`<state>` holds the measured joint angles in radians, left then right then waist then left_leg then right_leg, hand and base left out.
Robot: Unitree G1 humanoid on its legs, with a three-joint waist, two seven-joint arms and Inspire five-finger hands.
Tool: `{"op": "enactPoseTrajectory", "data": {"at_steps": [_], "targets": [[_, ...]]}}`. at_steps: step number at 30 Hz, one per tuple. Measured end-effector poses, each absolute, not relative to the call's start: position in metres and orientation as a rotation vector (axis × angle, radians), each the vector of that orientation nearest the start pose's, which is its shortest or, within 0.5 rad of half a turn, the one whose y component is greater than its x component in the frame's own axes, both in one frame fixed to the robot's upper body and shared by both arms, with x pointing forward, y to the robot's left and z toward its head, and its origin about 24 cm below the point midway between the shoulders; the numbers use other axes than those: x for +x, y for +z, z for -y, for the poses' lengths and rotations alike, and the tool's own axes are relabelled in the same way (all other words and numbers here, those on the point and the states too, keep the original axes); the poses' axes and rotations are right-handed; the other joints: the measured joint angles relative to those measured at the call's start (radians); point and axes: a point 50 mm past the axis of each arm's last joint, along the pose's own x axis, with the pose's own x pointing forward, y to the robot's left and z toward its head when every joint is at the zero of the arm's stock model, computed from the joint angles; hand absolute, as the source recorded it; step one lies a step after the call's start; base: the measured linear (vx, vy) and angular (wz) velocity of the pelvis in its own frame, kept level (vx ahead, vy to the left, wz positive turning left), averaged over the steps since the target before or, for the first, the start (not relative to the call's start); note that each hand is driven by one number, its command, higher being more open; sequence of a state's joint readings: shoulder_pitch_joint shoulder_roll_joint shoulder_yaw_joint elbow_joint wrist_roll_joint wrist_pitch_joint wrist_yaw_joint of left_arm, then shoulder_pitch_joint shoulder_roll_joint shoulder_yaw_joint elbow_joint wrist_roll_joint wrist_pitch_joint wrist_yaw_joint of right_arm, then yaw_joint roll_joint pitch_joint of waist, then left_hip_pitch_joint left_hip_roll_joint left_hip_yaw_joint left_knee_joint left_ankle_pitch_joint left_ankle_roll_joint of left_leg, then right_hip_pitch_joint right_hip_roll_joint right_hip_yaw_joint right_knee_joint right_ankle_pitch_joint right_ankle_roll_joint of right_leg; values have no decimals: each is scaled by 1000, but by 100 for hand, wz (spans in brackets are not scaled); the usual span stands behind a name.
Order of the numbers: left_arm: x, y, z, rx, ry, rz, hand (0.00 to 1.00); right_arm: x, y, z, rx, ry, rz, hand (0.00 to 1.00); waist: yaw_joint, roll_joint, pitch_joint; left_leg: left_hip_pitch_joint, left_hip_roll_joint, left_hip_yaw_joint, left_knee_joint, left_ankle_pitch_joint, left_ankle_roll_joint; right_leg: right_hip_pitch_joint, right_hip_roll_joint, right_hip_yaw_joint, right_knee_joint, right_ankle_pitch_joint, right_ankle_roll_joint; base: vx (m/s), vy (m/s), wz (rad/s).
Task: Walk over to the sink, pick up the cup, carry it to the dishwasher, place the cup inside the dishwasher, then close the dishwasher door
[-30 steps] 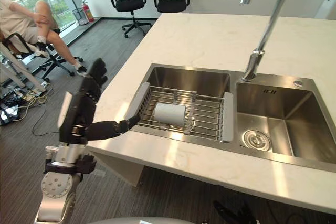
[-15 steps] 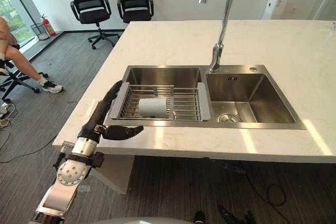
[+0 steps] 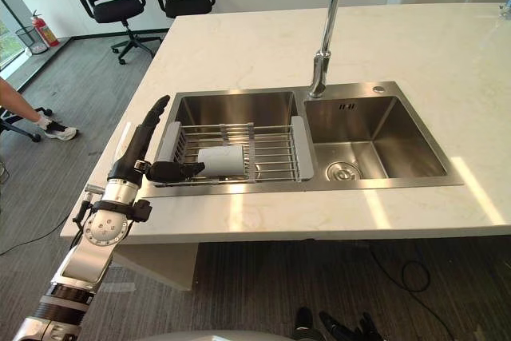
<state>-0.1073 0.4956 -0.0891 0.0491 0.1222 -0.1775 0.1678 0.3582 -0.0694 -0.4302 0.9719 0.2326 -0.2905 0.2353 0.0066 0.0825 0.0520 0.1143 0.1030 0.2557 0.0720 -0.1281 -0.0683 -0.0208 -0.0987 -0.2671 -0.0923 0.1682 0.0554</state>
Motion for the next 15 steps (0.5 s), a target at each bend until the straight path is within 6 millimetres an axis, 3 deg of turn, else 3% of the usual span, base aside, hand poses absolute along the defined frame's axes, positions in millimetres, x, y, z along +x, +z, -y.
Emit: {"op": "enactPoseTrajectory", "data": {"at_steps": [6, 10, 15], "targets": [[274, 79, -230, 698, 55, 166, 100, 16, -151, 231, 294, -487, -950, 100, 3, -3, 13, 0, 1, -7, -26, -5, -1, -5, -2, -6, -1, 3, -5, -119, -26, 4], [279, 76, -224, 761, 22, 137, 100, 18, -152, 231, 271, -493, -977, 100, 4, 0, 23, -3, 5, -11, -35, -1, -8, -16, 4, -4, -1, 5, -8, -24, -20, -4], [294, 89, -221, 828, 4, 162, 100, 21, -152, 231, 245, -497, -990, 100, 0, 3, 24, 0, 14, -17, -41, 19, -16, -18, 13, -12, -1, 10, -10, 70, 8, 3]]}}
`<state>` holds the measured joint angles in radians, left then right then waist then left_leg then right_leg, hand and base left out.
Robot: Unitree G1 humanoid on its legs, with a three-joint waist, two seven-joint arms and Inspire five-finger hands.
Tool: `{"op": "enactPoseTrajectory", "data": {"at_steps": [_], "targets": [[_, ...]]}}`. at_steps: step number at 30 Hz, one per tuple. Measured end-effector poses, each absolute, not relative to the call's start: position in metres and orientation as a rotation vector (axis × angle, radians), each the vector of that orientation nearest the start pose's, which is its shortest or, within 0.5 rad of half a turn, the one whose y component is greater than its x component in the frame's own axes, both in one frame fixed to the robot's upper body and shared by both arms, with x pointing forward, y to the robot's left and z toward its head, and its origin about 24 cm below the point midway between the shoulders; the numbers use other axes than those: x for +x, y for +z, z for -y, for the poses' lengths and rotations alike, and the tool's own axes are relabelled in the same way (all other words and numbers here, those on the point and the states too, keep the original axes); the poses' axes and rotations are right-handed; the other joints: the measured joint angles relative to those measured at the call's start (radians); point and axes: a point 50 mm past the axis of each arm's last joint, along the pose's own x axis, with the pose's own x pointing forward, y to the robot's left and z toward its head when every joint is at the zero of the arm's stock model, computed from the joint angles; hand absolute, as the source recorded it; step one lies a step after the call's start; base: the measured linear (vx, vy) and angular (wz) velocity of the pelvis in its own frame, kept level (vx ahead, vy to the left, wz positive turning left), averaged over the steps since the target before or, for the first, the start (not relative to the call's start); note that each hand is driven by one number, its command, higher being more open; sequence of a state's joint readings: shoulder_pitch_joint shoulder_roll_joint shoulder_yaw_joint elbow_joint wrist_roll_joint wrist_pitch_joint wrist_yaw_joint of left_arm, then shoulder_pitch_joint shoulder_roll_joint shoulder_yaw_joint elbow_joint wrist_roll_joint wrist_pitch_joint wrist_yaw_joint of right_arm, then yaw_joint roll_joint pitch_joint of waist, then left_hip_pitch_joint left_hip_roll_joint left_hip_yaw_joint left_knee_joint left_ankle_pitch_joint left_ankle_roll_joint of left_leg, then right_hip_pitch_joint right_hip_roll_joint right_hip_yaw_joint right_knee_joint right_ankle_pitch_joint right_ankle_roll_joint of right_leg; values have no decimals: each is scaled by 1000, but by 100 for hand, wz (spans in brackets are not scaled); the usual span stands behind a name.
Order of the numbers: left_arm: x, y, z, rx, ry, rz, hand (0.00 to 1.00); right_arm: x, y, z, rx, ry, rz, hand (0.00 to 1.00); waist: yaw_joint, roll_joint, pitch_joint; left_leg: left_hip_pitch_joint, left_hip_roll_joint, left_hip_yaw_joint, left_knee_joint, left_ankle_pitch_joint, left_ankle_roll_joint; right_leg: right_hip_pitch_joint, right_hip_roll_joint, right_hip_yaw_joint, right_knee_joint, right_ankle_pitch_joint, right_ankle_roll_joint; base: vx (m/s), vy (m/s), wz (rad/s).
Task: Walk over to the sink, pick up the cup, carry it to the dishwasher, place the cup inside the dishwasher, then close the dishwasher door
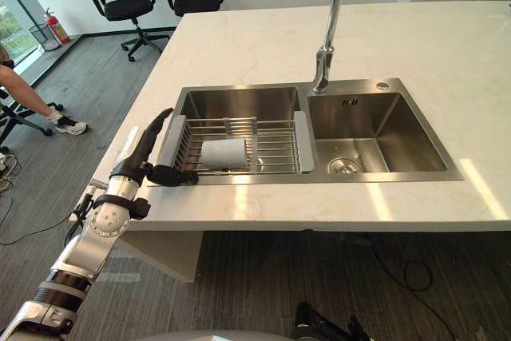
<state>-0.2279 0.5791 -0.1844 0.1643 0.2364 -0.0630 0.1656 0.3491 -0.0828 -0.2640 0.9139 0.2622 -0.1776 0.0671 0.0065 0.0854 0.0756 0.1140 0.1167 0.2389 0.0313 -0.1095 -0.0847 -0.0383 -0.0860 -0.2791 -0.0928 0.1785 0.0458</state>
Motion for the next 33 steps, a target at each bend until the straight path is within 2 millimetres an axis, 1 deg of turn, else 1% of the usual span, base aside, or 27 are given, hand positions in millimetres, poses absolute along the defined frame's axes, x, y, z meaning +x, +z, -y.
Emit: {"op": "enactPoseTrajectory", "data": {"at_steps": [5, 7, 11, 15, 16, 17, 21, 24, 30, 33], "targets": [[300, 90, -214, 839, -15, 151, 100, 24, -153, 232, 246, -525, -997, 100, -12, 2, 2, -2, -9, -7, 0, 0, 0, -1, -4, -2, 0, 0, 1, 16, 8, 0], [302, 91, -214, 839, -11, 151, 100, 25, -153, 232, 246, -528, -1005, 100, -18, 2, 2, -4, -17, -12, 1, 2, 2, 0, -12, -5, 0, 2, 4, -52, 18, 6], [304, 90, -217, 837, -1, 135, 100, 25, -154, 232, 240, -530, -1009, 100, -19, 1, 2, -4, -17, -15, 0, 5, 6, 0, -14, -6, -1, 3, 6, -69, -6, 3], [305, 90, -215, 876, -6, 143, 100, 26, -154, 231, 234, -517, -1011, 100, -20, 1, 5, -4, -8, -15, -7, 2, -5, -1, -14, -6, -1, 1, 9, -43, -19, -1], [308, 92, -203, 939, -54, 173, 100, 27, -154, 230, 231, -510, -1015, 100, -21, 2, 5, -1, -3, -13, -8, 5, -8, -1, -8, -6, -1, 4, 4, 0, 0, 0], [310, 94, -199, 944, -65, 185, 100, 27, -154, 230, 225, -506, -1017, 100, -22, 2, 5, -1, -2, -13, -8, 7, -5, -1, -7, -7, -1, 6, 0, 0, 0, 0], [313, 98, -195, 965, -73, 202, 100, 28, -154, 230, 223, -503, -1018, 100, -23, 2, 6, 0, -2, -13, -9, 9, -2, -1, -7, -7, -1, 6, 1, 0, 0, 0], [314, 95, -190, 978, -96, 188, 100, 28, -154, 231, 221, -506, -1025, 100, -24, 3, 6, 0, -5, -14, -10, 9, -2, -1, -11, -9, -1, 6, 1, 0, 0, 0], [316, 94, -189, 1005, -106, 178, 100, 29, -154, 233, 211, -508, -1027, 100, -26, 3, 7, 0, -7, -18, -10, 9, -2, 0, -14, -11, -1, 6, 1, 0, 0, 0], [316, 94, -184, 1035, -127, 188, 100, 29, -154, 233, 221, -508, -1027, 100, -25, 4, 8, 0, -7, -22, -10, 9, -5, 2, -14, -15, -1, 6, 1, 0, 0, 4]]}}
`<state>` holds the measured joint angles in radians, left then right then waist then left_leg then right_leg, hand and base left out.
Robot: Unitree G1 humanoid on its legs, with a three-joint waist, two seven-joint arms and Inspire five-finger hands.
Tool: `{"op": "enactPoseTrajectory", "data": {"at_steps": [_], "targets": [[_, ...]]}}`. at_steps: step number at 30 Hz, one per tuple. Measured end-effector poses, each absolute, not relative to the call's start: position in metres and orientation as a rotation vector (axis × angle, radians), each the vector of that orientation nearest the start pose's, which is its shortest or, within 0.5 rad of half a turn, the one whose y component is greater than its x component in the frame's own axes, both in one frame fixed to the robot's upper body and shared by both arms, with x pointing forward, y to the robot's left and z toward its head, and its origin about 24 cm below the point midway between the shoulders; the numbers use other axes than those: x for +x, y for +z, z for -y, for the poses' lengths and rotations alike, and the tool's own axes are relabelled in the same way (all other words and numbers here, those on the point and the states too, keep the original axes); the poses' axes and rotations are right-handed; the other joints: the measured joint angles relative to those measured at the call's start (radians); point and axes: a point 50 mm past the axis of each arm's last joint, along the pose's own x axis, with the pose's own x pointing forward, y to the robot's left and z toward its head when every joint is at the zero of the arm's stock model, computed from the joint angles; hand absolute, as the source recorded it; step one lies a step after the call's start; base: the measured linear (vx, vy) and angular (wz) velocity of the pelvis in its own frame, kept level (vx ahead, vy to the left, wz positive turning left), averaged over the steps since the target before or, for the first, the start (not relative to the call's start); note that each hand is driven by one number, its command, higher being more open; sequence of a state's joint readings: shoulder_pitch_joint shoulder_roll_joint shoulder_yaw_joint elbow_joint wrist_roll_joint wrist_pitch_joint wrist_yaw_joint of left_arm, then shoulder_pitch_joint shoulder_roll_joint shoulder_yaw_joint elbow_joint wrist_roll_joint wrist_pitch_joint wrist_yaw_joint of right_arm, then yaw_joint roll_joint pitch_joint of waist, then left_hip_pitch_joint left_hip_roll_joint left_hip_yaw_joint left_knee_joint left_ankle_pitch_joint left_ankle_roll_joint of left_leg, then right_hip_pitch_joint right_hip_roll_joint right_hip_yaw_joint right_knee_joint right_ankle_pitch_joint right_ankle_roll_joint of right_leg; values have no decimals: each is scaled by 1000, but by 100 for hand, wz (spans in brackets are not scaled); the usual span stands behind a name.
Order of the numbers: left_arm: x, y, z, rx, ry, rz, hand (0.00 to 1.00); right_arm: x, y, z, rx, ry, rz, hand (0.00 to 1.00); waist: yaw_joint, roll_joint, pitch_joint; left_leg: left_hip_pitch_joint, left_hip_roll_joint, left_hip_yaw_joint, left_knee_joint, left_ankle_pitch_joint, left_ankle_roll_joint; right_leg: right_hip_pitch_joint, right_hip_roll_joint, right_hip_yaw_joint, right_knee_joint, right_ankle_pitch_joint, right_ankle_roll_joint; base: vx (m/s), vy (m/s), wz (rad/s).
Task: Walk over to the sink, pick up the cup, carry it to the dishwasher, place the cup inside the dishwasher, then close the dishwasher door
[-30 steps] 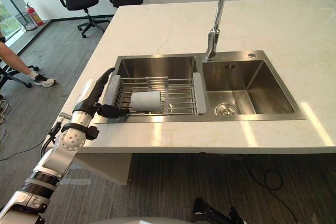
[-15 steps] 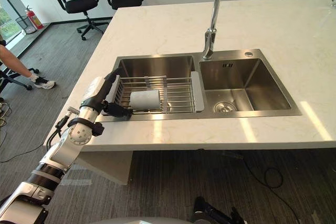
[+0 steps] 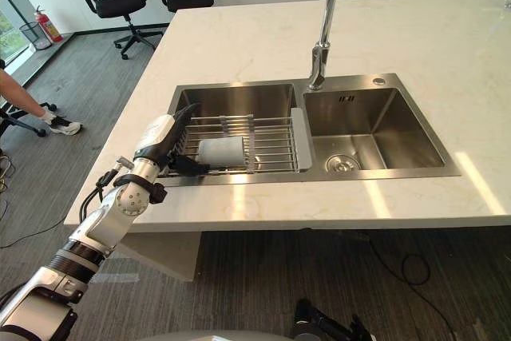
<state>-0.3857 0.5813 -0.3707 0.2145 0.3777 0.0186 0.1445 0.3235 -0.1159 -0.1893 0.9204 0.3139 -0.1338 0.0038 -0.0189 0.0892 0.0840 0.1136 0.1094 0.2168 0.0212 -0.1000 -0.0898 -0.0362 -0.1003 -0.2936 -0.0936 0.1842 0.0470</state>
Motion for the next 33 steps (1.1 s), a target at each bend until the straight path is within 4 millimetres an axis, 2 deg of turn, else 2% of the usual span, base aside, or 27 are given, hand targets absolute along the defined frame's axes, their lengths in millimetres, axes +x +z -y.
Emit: {"op": "enactPoseTrajectory", "data": {"at_steps": [8, 12, 22, 26, 33], "targets": [[324, 98, -177, 1190, -164, 199, 100, 30, -153, 234, 217, -506, -1025, 100, -4, 5, 4, 0, -1, -2, 0, -1, -3, 1, -2, -2, 0, 0, 0, 0, 0, 0], [325, 96, -175, 1206, -171, 191, 100, 34, -153, 235, 218, -503, -1027, 100, -22, 11, 7, -2, -3, -10, 0, -2, -9, 3, -5, -9, 0, 0, 1, 0, 0, 5], [336, 102, -165, 1278, -210, 181, 100, 42, -153, 241, 199, -496, -1024, 100, -37, 36, 23, -4, -4, -15, -6, 2, -17, 2, -6, -14, 0, 0, 1, 0, 0, 1], [340, 103, -162, 1299, -230, 149, 100, 48, -152, 242, 189, -485, -1020, 100, -53, 45, 31, -4, -4, -16, -6, 2, -20, 2, -6, -14, 0, -1, 1, 0, 0, 0], [347, 103, -167, 1314, -206, 71, 100, 55, -151, 244, 174, -481, -1015, 100, -70, 57, 40, -6, -3, -16, -6, 2, -28, 0, -6, -14, 0, -2, 2, 0, 0, 0]]}}
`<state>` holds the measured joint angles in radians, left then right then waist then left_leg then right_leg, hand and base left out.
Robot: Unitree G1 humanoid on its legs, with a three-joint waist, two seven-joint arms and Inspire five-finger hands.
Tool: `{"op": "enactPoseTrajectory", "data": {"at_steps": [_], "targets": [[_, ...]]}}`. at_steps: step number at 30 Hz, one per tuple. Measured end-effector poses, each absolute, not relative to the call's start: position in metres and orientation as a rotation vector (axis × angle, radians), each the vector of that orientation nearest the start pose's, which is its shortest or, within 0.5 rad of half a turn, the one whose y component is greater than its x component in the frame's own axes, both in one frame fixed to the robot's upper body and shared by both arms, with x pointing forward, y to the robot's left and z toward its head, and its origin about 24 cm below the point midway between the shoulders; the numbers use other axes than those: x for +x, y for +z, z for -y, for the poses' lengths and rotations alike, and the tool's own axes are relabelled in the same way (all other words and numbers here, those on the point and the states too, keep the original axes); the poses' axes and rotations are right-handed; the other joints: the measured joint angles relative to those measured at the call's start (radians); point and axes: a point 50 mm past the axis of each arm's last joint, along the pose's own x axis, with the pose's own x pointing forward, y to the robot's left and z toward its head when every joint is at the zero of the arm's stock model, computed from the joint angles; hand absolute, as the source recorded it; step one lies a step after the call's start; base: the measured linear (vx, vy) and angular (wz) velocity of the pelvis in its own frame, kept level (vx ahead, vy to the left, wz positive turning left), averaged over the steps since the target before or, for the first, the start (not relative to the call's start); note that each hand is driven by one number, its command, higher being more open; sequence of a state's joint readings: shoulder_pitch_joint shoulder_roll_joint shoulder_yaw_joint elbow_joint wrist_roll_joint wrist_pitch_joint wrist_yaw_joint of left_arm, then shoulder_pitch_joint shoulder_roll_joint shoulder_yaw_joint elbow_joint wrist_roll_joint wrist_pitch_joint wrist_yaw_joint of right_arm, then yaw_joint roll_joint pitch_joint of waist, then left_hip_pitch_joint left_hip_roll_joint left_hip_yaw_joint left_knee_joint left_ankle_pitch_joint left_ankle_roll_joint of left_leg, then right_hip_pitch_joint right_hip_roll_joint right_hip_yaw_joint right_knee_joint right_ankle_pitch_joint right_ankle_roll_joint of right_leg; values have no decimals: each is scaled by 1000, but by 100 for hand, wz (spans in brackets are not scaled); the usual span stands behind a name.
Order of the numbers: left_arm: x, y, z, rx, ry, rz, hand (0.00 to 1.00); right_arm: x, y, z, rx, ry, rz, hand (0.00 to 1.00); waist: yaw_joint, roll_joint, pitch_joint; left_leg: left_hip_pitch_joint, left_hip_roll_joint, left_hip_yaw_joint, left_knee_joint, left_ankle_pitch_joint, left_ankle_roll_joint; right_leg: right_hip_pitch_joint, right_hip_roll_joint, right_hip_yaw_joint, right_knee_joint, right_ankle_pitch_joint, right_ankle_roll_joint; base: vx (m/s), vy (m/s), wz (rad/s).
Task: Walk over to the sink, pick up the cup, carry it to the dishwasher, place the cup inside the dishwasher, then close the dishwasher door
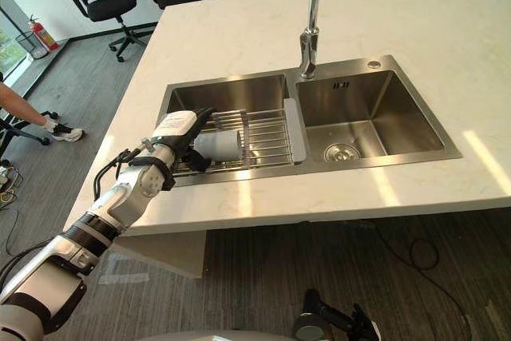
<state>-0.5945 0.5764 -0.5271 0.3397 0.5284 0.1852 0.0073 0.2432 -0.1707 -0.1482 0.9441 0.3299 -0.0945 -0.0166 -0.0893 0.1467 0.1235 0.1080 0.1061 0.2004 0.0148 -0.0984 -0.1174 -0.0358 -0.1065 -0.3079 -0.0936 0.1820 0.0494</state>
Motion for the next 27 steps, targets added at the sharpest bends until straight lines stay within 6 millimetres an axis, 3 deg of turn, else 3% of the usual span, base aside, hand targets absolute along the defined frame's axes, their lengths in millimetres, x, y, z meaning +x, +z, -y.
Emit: {"op": "enactPoseTrajectory", "data": {"at_steps": [15, 20, 21, 27], "targets": [[355, 99, -158, 1519, -293, -17, 100, 70, -148, 248, 139, -462, -1004, 100, -33, 26, 33, -4, -6, 0, 4, 7, -10, -4, -1, 3, 0, -7, 2, 0, 0, 0], [357, 102, -151, 1558, -324, -30, 100, 73, -148, 248, 126, -453, -1002, 100, -35, 28, 34, -19, -23, -9, 16, 34, -4, -7, -14, -1, 0, -13, 8, -8, -6, 6], [358, 103, -149, 1585, -327, -29, 0, 74, -147, 249, 119, -450, -1001, 100, -35, 31, 35, -22, -25, -10, 16, 36, -2, -9, -15, -1, 0, -13, 8, 0, 0, 0], [362, 114, -138, 1712, -357, -14, 0, 77, -147, 249, 98, -427, -1001, 100, -38, 40, 39, -27, -22, -25, 1, 36, 1, -13, -13, -10, 0, -13, 6, -37, -8, 6]]}}
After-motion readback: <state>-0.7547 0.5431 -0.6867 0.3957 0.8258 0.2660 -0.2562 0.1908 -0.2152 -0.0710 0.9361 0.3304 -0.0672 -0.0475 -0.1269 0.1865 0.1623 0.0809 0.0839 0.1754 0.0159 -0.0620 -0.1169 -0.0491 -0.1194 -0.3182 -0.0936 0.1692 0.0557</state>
